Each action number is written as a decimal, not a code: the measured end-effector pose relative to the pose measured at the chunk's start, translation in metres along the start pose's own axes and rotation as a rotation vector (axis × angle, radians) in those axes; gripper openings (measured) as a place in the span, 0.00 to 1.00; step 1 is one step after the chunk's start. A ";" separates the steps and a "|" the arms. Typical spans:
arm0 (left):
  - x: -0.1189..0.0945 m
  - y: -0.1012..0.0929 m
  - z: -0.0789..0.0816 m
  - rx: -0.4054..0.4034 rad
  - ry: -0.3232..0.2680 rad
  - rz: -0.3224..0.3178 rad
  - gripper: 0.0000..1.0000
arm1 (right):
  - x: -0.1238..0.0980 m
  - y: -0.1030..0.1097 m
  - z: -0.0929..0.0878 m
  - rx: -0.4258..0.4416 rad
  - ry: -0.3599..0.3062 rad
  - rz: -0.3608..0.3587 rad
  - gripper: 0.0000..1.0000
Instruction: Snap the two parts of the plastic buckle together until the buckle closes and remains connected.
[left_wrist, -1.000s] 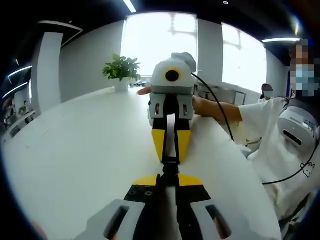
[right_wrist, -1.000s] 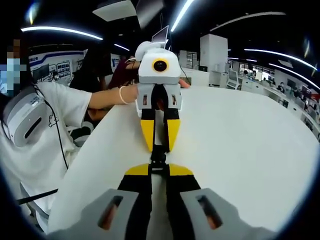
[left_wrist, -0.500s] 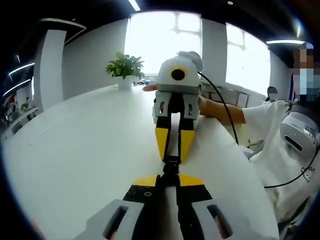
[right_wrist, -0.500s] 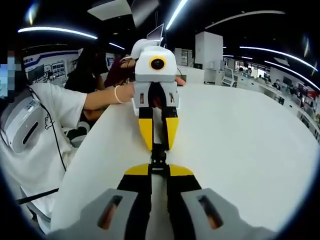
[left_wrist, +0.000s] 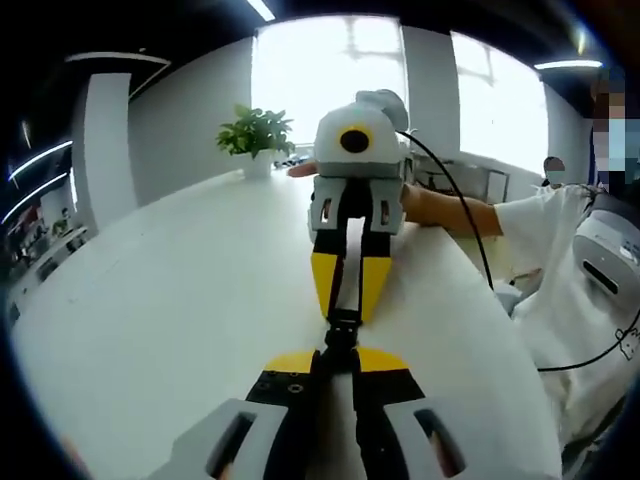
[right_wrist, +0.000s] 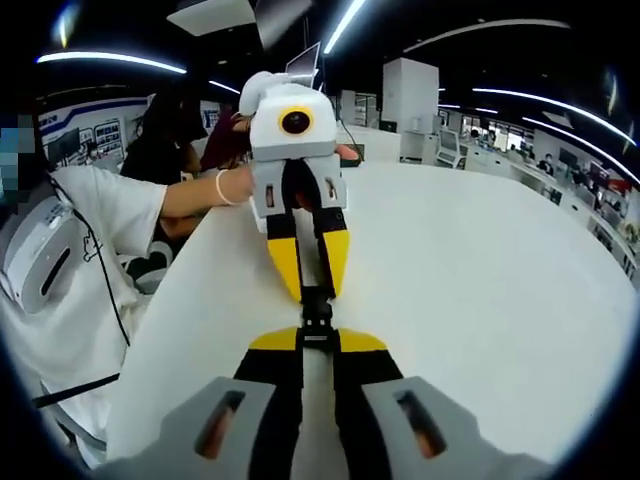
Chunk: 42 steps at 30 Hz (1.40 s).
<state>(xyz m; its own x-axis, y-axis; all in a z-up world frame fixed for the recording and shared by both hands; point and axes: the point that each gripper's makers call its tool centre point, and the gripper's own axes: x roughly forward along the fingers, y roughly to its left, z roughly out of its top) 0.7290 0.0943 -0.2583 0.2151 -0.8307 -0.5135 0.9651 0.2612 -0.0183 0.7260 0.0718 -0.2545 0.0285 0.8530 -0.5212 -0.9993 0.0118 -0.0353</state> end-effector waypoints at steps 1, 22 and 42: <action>0.000 0.001 0.000 -0.006 -0.001 0.003 0.10 | 0.000 0.000 0.000 0.002 0.002 -0.005 0.09; 0.000 -0.002 -0.001 0.018 -0.025 -0.115 0.10 | 0.002 -0.001 -0.001 -0.079 0.009 0.124 0.08; 0.004 -0.008 0.000 -0.021 -0.032 -0.072 0.09 | 0.003 0.002 0.000 -0.043 -0.002 0.084 0.08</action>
<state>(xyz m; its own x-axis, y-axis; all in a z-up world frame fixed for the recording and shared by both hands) 0.7221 0.0891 -0.2606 0.1500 -0.8627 -0.4829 0.9750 0.2100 -0.0722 0.7242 0.0742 -0.2557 -0.0560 0.8512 -0.5219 -0.9962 -0.0824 -0.0275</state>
